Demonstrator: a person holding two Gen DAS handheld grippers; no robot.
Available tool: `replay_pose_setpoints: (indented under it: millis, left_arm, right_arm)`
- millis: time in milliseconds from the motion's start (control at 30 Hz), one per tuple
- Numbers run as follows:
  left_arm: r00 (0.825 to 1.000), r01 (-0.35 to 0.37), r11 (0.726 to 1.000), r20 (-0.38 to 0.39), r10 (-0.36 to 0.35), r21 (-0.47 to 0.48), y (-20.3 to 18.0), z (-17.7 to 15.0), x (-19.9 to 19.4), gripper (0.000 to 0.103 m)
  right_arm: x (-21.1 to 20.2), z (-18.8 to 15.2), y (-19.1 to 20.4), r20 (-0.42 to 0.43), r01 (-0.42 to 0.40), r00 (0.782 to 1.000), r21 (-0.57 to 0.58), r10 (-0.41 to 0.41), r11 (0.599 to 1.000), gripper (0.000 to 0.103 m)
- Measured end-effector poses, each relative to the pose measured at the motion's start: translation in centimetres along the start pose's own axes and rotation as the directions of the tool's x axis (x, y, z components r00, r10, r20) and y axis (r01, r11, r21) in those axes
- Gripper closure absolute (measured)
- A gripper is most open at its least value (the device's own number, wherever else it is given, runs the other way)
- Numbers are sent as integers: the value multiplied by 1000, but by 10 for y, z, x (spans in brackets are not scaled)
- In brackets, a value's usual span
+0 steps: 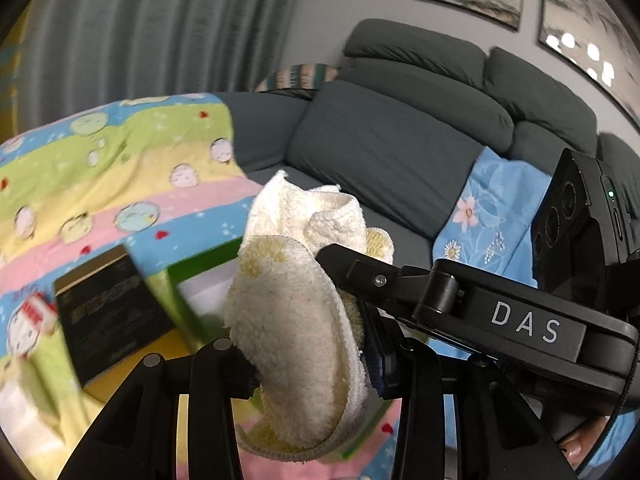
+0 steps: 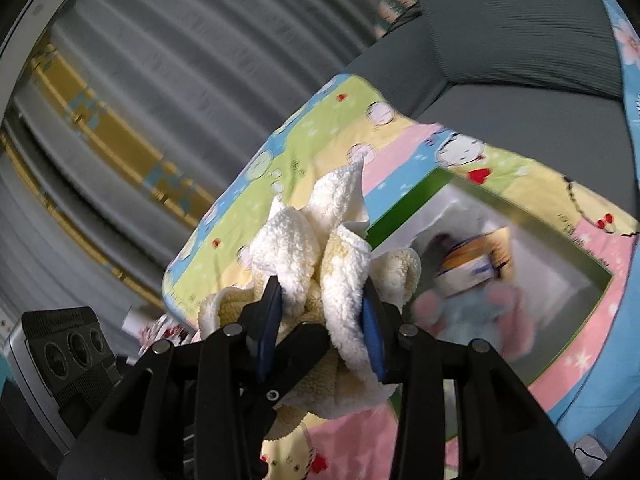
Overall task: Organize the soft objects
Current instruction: 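Lower the cream towel into the box and open the right gripper, then withdraw the right gripper over the bed toward the purple bath puff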
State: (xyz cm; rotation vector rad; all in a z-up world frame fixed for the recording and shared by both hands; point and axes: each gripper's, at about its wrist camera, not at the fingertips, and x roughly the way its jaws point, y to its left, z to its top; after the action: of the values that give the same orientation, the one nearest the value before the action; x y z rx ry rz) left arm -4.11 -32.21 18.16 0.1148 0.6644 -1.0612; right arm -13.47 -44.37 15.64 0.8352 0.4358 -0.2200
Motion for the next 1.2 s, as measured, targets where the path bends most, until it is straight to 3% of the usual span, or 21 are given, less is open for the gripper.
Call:
replay_pose_setpoints:
  millis: [167,233,367,467,533,567,633,733,833,967,1033,1200]
  left_arm:
    - [997,72,997,-40,-73,-15,3,-4,41,62]
    - [993,90,995,-69,-93,-40,5,-6,56,62]
    - [994,44,998,-101,-49,-43,3,-13,75,62]
    - [992,31,999,-123,-35,-33,1,-17,78,62]
    - [991,30,999,-126,-35,-38,2,-19,73,57]
    - [992,35,998,-122,-41,-47,4,-20,68,54]
    - [991,32,998,-125,-39,-62,8,-20,61,34]
    - [992,22,996,-121,-33,-87,15,-21,42,22]
    - [992,-6,996,-124,-5,-89,26,-23,12,18]
    - [996,-36,989,-81,25,-141,50,-28,-35,16]
    - [998,-44,983,-56,35,-179,64,-31,-59,9]
    - [997,-78,963,5,82,-258,98,-49,-117,5]
  right_arm:
    - [6,3,-28,46,81,995,61,-84,995,65]
    - [7,3,-40,62,158,984,100,-164,982,65]
    - [18,4,-56,45,240,968,121,-247,963,65]
    - [22,4,-65,26,258,964,138,-264,956,66]
    - [19,3,-66,20,285,957,143,-291,948,60]
    - [17,3,-66,28,292,954,145,-299,945,51]
    - [9,2,-61,56,286,954,142,-296,948,33]
    - [-2,-1,-53,91,261,958,115,-272,958,22]
    - [-21,-6,-42,154,221,960,95,-234,971,7]
    - [-44,-13,-19,194,234,952,33,-235,972,5]
    - [-50,-19,-12,201,261,945,21,-260,965,3]
    - [-55,-41,12,177,295,942,-35,-285,955,1]
